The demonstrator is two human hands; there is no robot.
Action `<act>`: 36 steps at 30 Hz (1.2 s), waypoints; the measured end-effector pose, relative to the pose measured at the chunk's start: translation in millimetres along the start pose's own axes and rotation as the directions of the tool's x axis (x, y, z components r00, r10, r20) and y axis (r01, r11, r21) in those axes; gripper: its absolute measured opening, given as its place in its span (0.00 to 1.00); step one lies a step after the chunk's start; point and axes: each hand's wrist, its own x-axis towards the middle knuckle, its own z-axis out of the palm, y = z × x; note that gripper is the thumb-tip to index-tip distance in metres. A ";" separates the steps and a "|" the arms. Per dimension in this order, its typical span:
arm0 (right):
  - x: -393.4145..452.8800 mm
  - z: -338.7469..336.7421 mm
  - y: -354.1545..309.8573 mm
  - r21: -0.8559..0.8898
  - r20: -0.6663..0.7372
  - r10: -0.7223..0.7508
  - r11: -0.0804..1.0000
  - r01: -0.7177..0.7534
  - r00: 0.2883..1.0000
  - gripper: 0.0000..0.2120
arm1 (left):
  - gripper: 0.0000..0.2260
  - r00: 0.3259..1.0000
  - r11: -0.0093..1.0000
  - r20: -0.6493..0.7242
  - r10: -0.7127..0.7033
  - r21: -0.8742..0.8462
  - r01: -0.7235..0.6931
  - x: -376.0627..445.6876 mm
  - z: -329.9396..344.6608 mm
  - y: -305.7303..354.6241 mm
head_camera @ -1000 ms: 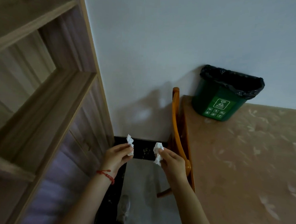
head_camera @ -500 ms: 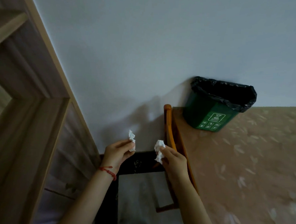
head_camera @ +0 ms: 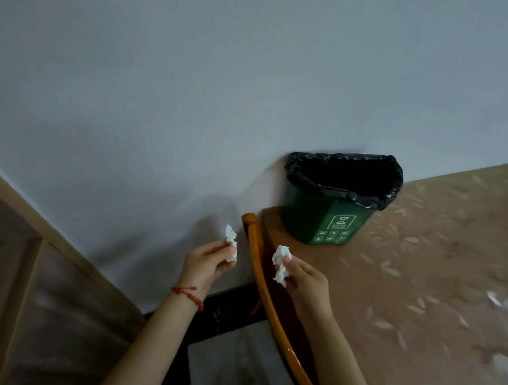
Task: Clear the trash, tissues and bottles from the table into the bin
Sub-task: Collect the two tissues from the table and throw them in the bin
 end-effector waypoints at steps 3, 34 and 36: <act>12.0 -15.3 -11.4 0.048 -0.060 -0.018 0.999 0.020 0.998 0.05 | 0.05 0.998 1.000 0.054 -0.020 0.025 0.018 18.4 27.7 0.1; 136.1 -31.6 -166.8 -0.404 -0.399 -0.520 0.839 0.365 0.755 0.06 | 0.06 0.886 0.953 0.392 -0.247 0.264 0.149 93.4 136.8 11.5; 149.3 -29.5 -166.0 -0.522 -0.351 -0.546 0.788 0.325 0.761 0.10 | 0.06 0.883 0.952 0.397 -0.250 0.266 0.149 94.5 136.7 12.3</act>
